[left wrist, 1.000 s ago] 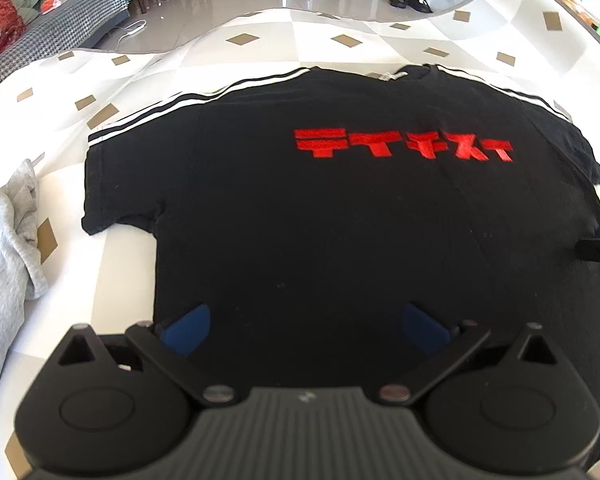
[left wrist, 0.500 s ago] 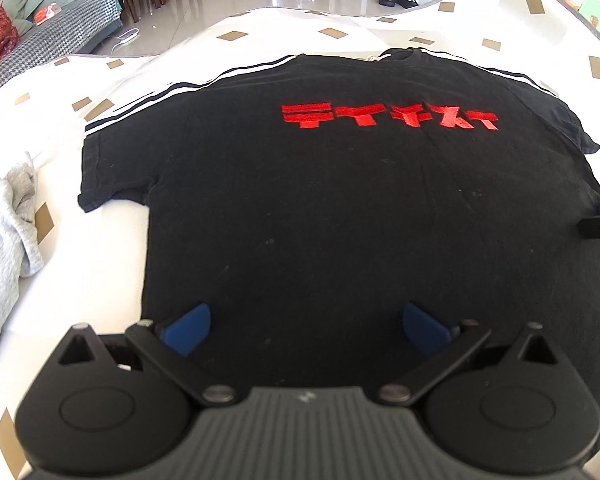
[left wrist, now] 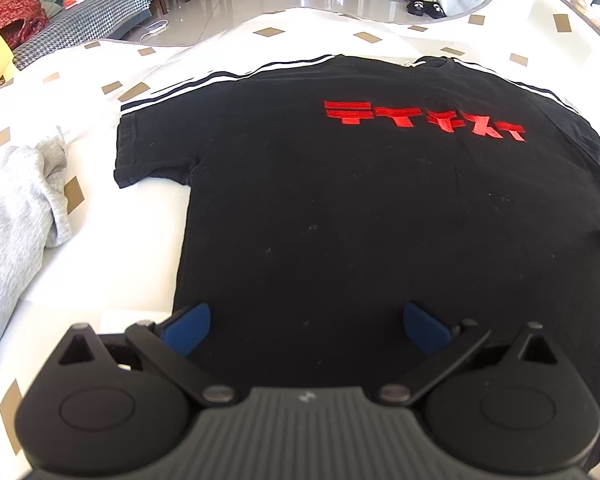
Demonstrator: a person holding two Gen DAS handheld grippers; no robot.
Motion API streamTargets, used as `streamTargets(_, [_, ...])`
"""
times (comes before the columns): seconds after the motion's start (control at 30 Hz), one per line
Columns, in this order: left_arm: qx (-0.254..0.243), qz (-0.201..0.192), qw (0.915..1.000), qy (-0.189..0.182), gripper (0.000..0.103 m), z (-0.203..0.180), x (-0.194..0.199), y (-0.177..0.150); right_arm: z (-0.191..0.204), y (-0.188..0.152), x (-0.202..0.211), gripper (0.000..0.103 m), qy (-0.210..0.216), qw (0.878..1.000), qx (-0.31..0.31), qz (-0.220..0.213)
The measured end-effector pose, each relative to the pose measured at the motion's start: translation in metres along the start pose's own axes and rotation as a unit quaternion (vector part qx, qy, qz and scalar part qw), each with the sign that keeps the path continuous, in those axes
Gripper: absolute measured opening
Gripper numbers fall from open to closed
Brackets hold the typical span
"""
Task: Fold clothes
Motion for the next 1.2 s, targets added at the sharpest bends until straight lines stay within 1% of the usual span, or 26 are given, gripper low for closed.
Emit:
streamTargets(0.23, [0.018, 0.011, 0.9997, 0.012, 0.103, 0.001, 0.005, -0.006, 0.011, -0.004, 0.008, 0.047, -0.012, 1.0, 0.009, 0.012])
streamTargets(0.33, [0.017, 0.006, 0.9997, 0.017, 0.103, -0.004, 0.013, -0.011, 0.009, -0.005, 0.016, 0.047, -0.002, 1.0, -0.026, 0.011])
streamTargets(0.47, [-0.005, -0.006, 0.9998, 0.016, 0.103, -0.018, 0.029, -0.022, 0.012, -0.011, 0.029, 0.048, 0.021, 0.997, -0.068, 0.012])
streamTargets(0.53, [-0.009, -0.007, 0.9999, 0.011, 0.103, -0.024, 0.036, -0.03, 0.013, -0.016, 0.035, 0.048, 0.022, 0.996, -0.082, 0.009])
streamTargets(0.67, [0.005, 0.002, 1.0, 0.0, 0.103, -0.028, 0.042, -0.047, 0.016, -0.028, 0.041, 0.048, 0.017, 0.994, -0.107, 0.013])
streamTargets(0.73, [0.01, 0.006, 0.9999, -0.001, 0.103, -0.029, 0.044, -0.054, 0.018, -0.035, 0.043, 0.048, 0.016, 0.994, -0.11, 0.01])
streamTargets(0.87, [0.012, 0.014, 0.9998, 0.011, 0.103, -0.028, 0.045, -0.064, 0.019, -0.045, 0.041, 0.048, 0.005, 0.994, -0.107, 0.014])
streamTargets(0.97, [0.019, 0.012, 0.9997, 0.009, 0.103, -0.023, 0.044, -0.066, 0.021, -0.05, 0.038, 0.048, 0.0, 0.994, -0.106, 0.022])
streamTargets(1.07, [0.019, 0.009, 0.9997, 0.01, 0.103, -0.02, 0.044, -0.066, 0.017, -0.057, 0.035, 0.048, 0.001, 0.993, -0.119, 0.026])
streamTargets(1.2, [0.024, 0.006, 0.9996, 0.012, 0.103, -0.017, 0.045, -0.069, 0.015, -0.059, 0.034, 0.048, -0.011, 0.993, -0.112, 0.026])
Point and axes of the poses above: each gripper's, at about its wrist camera, not at the fingertips, and x roughly against the way its jaws point, z to its left, y to its top, the point moved 4 cm from there along -x, roughly the way its jaws point, and after that the axes turned 1 degree about z, right-handed, at the moved point
